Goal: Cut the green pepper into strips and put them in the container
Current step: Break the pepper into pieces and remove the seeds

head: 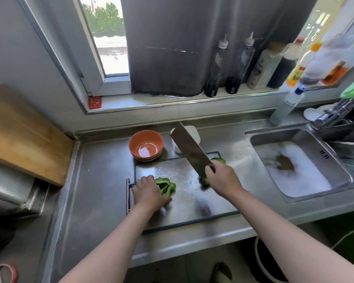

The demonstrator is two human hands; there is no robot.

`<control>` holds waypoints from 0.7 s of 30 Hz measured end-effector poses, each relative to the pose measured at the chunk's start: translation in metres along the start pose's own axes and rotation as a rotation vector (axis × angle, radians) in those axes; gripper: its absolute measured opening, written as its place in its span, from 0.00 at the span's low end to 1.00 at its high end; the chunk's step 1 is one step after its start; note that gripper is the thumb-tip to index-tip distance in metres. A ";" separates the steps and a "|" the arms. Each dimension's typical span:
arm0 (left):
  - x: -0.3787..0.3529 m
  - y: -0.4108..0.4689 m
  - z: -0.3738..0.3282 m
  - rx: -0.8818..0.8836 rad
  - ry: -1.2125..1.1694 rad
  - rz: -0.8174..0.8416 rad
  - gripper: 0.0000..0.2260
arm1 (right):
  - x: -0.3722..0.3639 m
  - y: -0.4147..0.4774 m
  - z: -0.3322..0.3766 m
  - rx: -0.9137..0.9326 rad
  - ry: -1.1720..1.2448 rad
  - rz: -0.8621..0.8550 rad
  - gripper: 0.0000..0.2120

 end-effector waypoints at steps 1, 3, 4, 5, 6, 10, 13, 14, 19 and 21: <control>0.000 0.002 -0.009 -0.020 0.033 -0.001 0.45 | 0.007 0.004 -0.008 -0.011 0.002 -0.020 0.11; -0.003 0.006 -0.033 -0.088 0.002 0.005 0.46 | 0.020 0.010 -0.026 -0.036 0.021 -0.044 0.11; -0.004 0.008 -0.050 -0.136 -0.044 -0.001 0.45 | 0.026 0.013 -0.037 -0.045 0.035 -0.052 0.11; -0.005 0.009 -0.070 -0.191 -0.082 -0.015 0.42 | 0.031 0.016 -0.047 -0.054 0.049 -0.058 0.11; -0.005 0.009 -0.091 -0.244 -0.108 -0.028 0.40 | 0.036 0.019 -0.058 -0.062 0.064 -0.059 0.11; -0.021 0.015 -0.168 -0.362 -0.145 0.040 0.40 | 0.056 0.034 -0.104 -0.096 0.107 -0.042 0.10; -0.042 0.023 -0.203 -0.379 -0.086 0.116 0.47 | 0.073 0.047 -0.131 -0.085 0.130 -0.039 0.09; -0.048 0.025 -0.209 -0.368 -0.062 0.136 0.50 | 0.077 0.051 -0.138 -0.081 0.137 -0.033 0.09; -0.058 0.035 -0.214 -0.266 -0.141 0.101 0.47 | 0.084 0.070 -0.156 -0.058 0.170 0.040 0.10; -0.056 0.035 -0.209 -0.239 -0.245 0.072 0.44 | 0.080 0.075 -0.156 -0.047 0.157 0.076 0.10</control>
Point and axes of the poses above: each hand's wrist, its own y-axis towards the middle knuckle, its own x-axis out of the back of the hand, z = x × y, the point moved 9 cm from there along y, towards the middle knuckle, and after that the axes turned 4 degrees about -y, right-handed, at the moved point
